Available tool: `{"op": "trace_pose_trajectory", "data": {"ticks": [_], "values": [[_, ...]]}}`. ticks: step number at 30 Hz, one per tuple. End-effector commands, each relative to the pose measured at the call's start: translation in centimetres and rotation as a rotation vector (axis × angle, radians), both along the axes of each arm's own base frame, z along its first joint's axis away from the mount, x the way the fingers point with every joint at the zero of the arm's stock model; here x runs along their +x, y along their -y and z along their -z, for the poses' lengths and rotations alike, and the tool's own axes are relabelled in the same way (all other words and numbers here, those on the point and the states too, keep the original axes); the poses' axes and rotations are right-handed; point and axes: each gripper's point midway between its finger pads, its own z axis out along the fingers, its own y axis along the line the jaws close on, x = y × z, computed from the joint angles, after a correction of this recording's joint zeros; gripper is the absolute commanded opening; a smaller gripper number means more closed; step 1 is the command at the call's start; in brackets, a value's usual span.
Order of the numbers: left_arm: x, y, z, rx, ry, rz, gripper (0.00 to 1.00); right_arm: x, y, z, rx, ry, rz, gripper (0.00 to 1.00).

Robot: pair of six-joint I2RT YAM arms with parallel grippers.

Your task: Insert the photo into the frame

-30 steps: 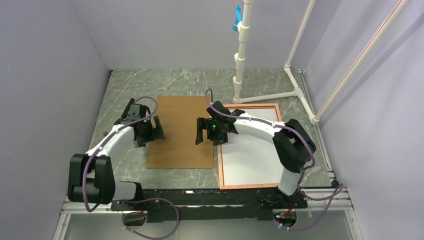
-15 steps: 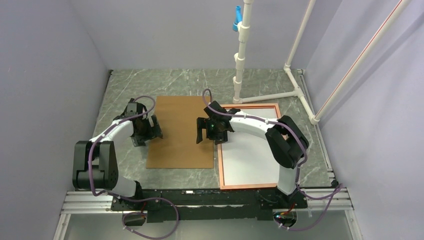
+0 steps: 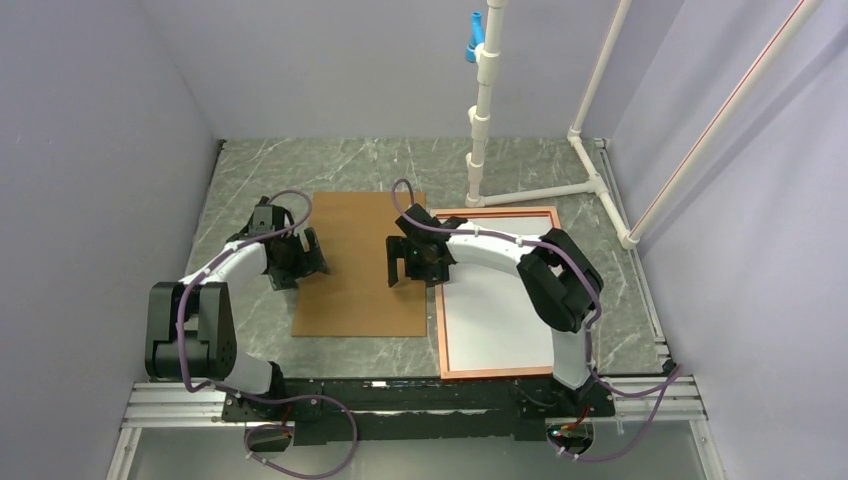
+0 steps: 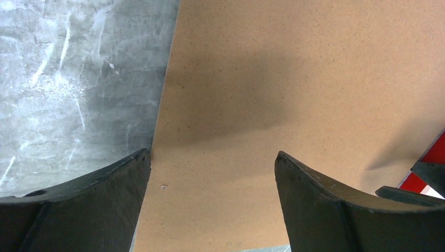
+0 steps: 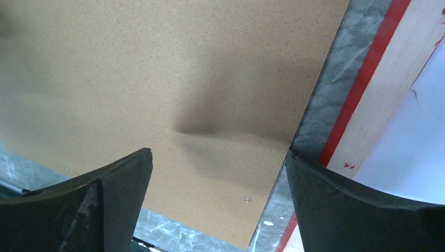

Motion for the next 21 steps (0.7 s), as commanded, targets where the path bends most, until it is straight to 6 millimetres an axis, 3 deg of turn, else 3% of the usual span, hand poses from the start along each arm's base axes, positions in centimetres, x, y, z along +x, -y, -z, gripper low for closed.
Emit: {"op": "trace_pose_trajectory", "data": {"ticks": [1,8,14,21], "values": [[-0.2,1.6,-0.5,-0.091,0.034,0.033,0.90,-0.8,-1.7,-0.3,0.107,-0.029,-0.037,0.99],[-1.6,3.0,-1.3,-0.174,0.046,0.065,0.87,-1.2,-3.4,-5.0,0.256,0.002,-0.075,0.99],[-3.8,4.3,-1.3,-0.231,0.028,0.086,0.87,-2.6,-3.8,-8.8,0.349,0.009,-0.106,0.98],[-5.3,5.4,-1.3,-0.257,0.036,0.091,0.86,-4.7,-3.5,-11.8,0.427,0.029,-0.109,0.98]]}}
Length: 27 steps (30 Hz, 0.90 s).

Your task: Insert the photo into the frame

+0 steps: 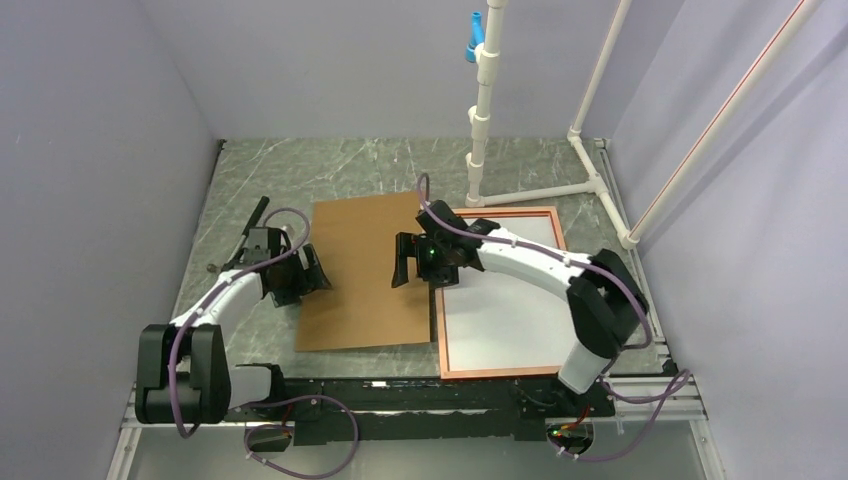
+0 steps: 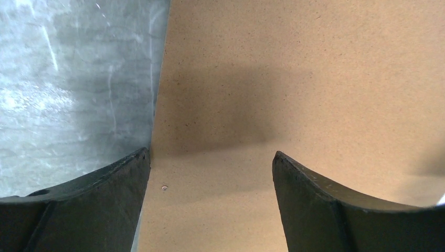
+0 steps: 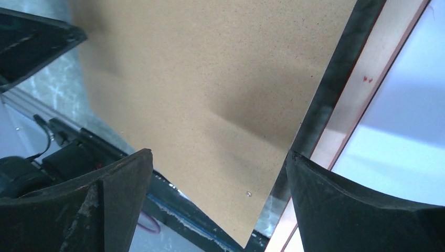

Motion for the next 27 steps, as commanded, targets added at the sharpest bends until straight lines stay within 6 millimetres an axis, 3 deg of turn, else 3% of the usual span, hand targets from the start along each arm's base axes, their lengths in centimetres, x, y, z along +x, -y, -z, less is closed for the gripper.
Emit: {"op": "trace_pose_trajectory", "data": {"ticks": [1,6,10,16,19,27], "values": [[-1.9,4.8,-1.3,-0.191,-0.028,0.089,0.86,-2.1,-3.9,-6.3,0.261,0.051,-0.063,0.98],[-2.6,6.1,-1.5,-0.185,-0.027,0.123,0.86,-4.5,-1.1,-5.6,0.221,0.036,-0.033,0.98],[-3.2,6.2,-1.7,-0.184,-0.020,0.132,0.86,-6.8,2.1,-4.0,0.161,0.013,0.000,0.98],[-3.1,4.6,-1.3,-0.088,-0.033,0.109,0.91,-6.2,8.2,-0.4,-0.049,0.039,0.109,1.00],[-2.9,4.0,-1.1,-0.044,-0.045,0.101,0.92,-5.3,8.9,-0.2,-0.015,0.034,0.132,1.00],[-0.6,0.5,-2.1,0.144,-0.019,0.015,0.94,-2.6,7.7,-0.9,0.125,0.036,0.127,0.99]]}}
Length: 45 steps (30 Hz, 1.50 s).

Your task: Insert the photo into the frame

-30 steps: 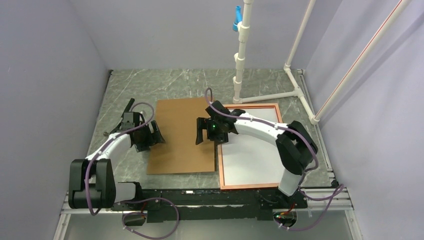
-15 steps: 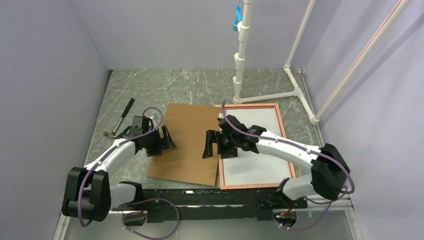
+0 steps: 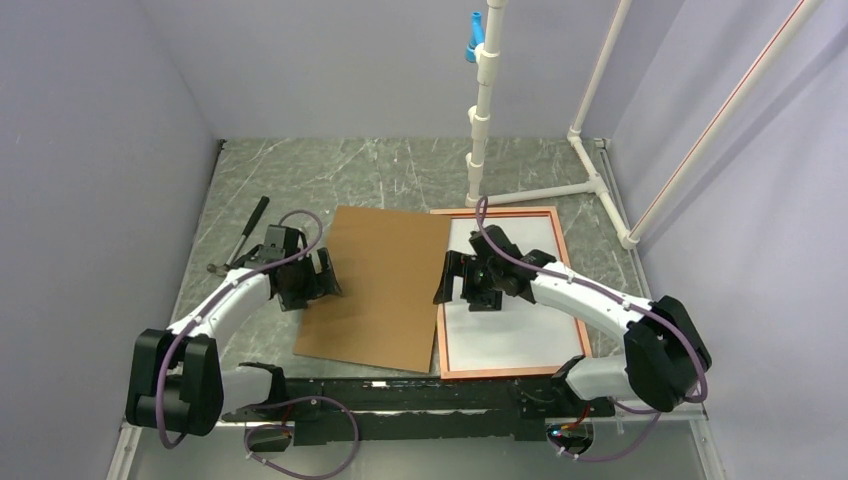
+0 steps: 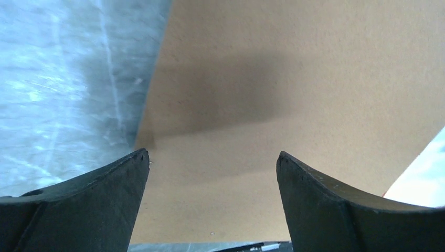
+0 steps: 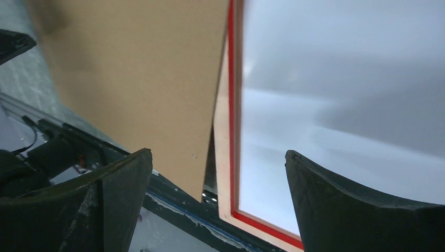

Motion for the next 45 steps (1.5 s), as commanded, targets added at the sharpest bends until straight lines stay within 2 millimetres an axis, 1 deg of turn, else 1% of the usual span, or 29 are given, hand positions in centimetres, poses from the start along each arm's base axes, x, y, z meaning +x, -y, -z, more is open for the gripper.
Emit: {"op": "trace_pose_trajectory", "data": {"ticks": [1,4,6,9,13,16,18,23,27,30,33,37,41,45], "values": [[2.4,-2.8,-1.5,0.144,0.057,-0.058,0.95,2.2,-2.2,-1.9,0.118,0.067,-0.044,0.99],[3.2,-3.9,-1.3,0.170,0.054,-0.086,0.95,3.0,-2.7,-1.7,0.136,0.060,-0.044,0.99],[3.5,-4.4,-0.6,0.158,0.027,-0.101,0.95,3.4,-3.0,-1.6,0.152,0.056,-0.046,0.99],[3.8,-4.1,0.6,0.115,0.001,-0.096,0.94,3.9,-3.5,-1.2,0.179,0.040,-0.043,0.99],[3.8,-2.4,1.8,0.022,-0.018,-0.047,0.91,4.5,-3.9,-0.9,0.214,0.027,-0.031,0.98],[3.3,-0.8,2.3,-0.069,-0.021,-0.023,0.89,4.9,-4.4,-1.0,0.237,0.029,-0.033,0.98],[2.7,0.4,2.4,-0.137,-0.020,-0.004,0.87,5.1,-4.5,-1.0,0.245,0.027,-0.033,0.97],[0.9,2.5,2.8,-0.250,-0.033,0.017,0.86,5.4,-4.3,-0.3,0.249,0.016,-0.021,0.97],[-0.4,3.8,3.3,-0.278,-0.047,0.051,0.85,5.5,-3.7,0.2,0.251,0.006,-0.005,0.97],[-1.0,4.4,3.5,-0.298,-0.052,0.067,0.84,5.5,-2.9,0.5,0.240,0.009,0.009,0.97],[-1.2,4.8,3.3,-0.320,-0.046,0.080,0.84,5.5,-2.1,0.9,0.234,0.006,0.024,0.97],[-1.3,4.6,3.2,-0.305,-0.041,0.085,0.84,5.4,-1.1,1.2,0.227,0.008,0.043,0.96],[-1.3,4.7,2.6,-0.311,-0.032,0.089,0.84,5.3,-1.4,1.6,0.249,0.002,0.034,0.95],[-1.6,4.9,2.3,-0.324,-0.025,0.090,0.83,5.2,-1.9,1.7,0.284,-0.010,0.024,0.94]]}}
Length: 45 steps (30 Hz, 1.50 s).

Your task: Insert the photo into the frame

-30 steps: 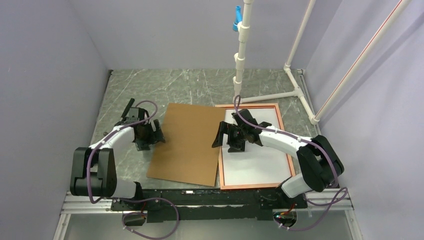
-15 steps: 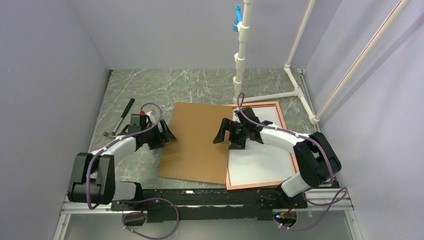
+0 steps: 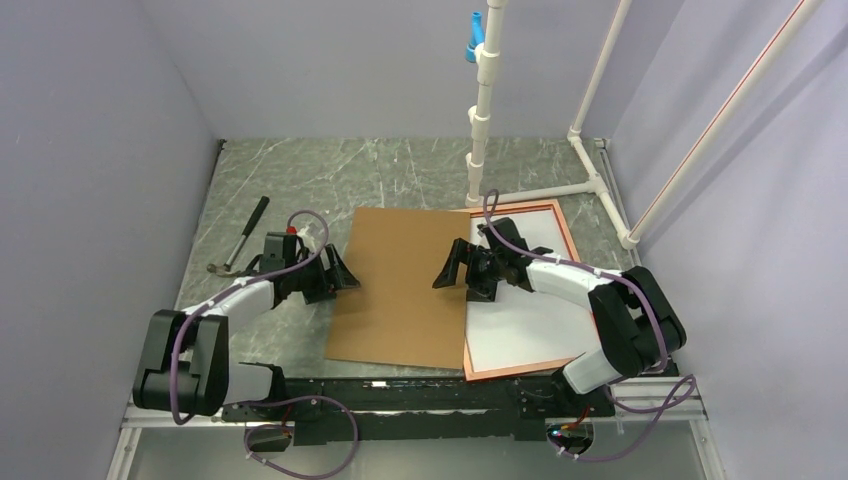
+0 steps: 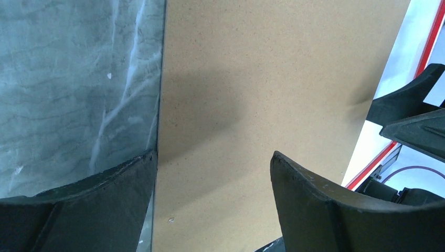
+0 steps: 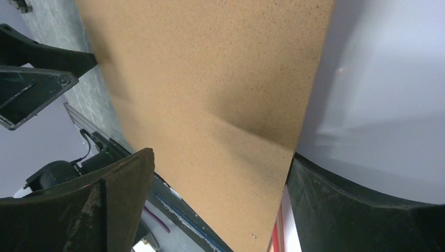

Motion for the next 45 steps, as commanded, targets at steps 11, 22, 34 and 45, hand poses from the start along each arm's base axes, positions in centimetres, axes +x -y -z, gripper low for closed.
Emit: {"op": "trace_pose_trajectory", "data": {"ticks": [11,22,34,45], "values": [[-5.1,0.6,2.7,-0.027,-0.196,0.027,0.83,0.3,-2.4,-4.3,0.184,0.084,-0.045,0.87],[-5.0,0.7,2.4,-0.032,-0.184,0.031,0.83,0.3,-3.8,-11.6,0.367,0.211,-0.085,0.68],[-4.7,1.7,0.9,-0.059,-0.142,0.046,0.83,0.5,-4.1,-15.1,0.283,0.269,-0.109,0.16],[-2.4,-0.1,-5.8,0.057,0.032,0.005,0.88,1.8,0.0,-20.5,-0.051,0.321,-0.085,0.00]]}}
